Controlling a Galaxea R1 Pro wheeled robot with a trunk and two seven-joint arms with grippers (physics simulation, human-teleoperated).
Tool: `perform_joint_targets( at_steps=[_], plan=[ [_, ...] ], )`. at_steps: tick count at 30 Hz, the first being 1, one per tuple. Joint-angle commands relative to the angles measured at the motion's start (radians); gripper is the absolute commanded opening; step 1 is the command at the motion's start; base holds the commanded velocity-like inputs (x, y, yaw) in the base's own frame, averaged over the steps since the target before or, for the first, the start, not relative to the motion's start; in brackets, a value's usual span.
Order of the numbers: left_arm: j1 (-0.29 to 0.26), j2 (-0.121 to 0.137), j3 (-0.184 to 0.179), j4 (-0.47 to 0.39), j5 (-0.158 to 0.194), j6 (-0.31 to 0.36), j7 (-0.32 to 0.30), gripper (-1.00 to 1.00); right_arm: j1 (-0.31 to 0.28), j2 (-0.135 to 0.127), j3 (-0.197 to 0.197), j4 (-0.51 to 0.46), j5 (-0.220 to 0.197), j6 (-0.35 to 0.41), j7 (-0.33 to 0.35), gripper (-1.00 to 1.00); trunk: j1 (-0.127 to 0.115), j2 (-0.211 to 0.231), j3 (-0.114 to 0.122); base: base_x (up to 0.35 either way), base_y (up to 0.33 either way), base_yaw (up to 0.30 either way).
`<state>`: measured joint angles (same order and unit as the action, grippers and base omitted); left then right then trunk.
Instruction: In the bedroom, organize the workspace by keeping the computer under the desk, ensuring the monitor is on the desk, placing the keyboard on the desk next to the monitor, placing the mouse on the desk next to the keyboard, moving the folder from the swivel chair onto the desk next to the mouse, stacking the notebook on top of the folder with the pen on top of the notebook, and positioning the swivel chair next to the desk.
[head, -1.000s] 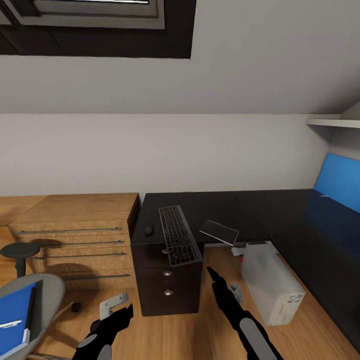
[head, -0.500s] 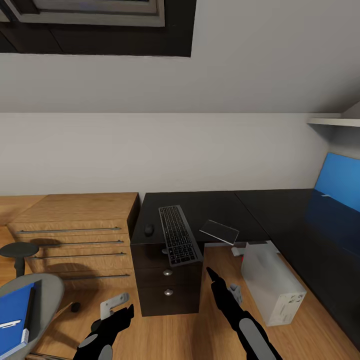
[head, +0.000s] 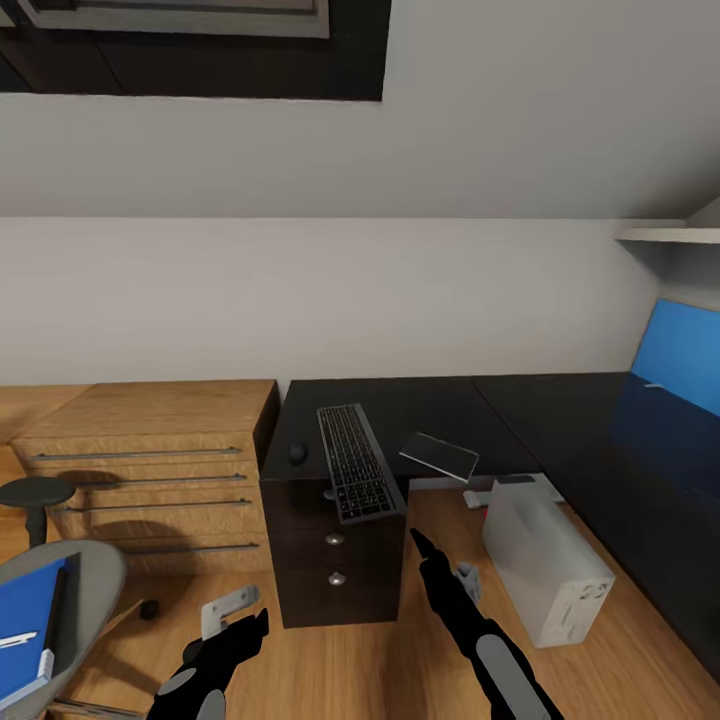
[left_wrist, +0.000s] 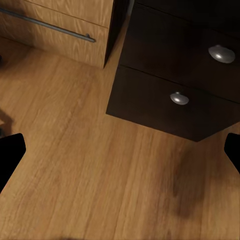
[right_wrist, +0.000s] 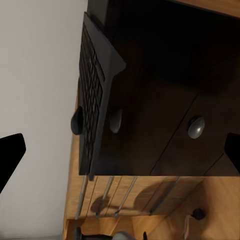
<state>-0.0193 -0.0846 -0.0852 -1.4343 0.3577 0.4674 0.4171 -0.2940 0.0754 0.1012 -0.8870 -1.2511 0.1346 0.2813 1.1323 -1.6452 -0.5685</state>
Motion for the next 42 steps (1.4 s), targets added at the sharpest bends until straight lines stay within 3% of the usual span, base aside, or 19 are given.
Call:
perform_joint_targets(
  at_steps=[1, 10, 18, 23, 29, 42],
  plan=[
    [-0.001, 0.0, -0.002, -0.001, 0.01, 0.002, 0.009, 1.0, -0.001, 0.0, 0.0, 0.0, -0.01, 0.005, 0.006, 1.0, 0.004, -0.008, -0.004, 0.0, 0.0, 0.0],
    [-0.001, 0.0, -0.002, 0.0, 0.009, 0.003, 0.009, 1.0, -0.001, 0.001, 0.021, 0.0, -0.008, 0.005, 0.024, 1.0, 0.038, -0.071, -0.032, 0.0, 0.0, 0.0],
    [-0.001, 0.0, -0.032, 0.001, 0.009, 0.004, 0.012, 1.0, -0.001, 0.003, 0.023, 0.0, -0.008, 0.003, 0.025, 1.0, 0.069, -0.127, -0.058, 0.0, 0.0, 0.0],
    [-0.001, 0.001, -0.035, 0.001, 0.01, 0.004, 0.012, 1.0, -0.001, 0.003, 0.038, 0.0, -0.007, 0.002, 0.025, 1.0, 0.069, -0.127, -0.058, 0.0, 0.0, 0.0],
    [-0.001, 0.003, -0.035, 0.015, 0.01, 0.001, 0.01, 1.0, -0.001, 0.003, 0.116, 0.0, -0.005, 0.002, 0.03, 1.0, 0.069, -0.127, -0.058, 0.016, 0.013, 0.0],
    [-0.001, 0.003, -0.036, 0.02, 0.01, -0.001, 0.009, 1.0, -0.001, 0.002, 0.126, -0.001, -0.004, -0.002, 0.031, 1.0, 0.069, -0.127, -0.058, 0.107, 0.086, 0.0]
  ],
)
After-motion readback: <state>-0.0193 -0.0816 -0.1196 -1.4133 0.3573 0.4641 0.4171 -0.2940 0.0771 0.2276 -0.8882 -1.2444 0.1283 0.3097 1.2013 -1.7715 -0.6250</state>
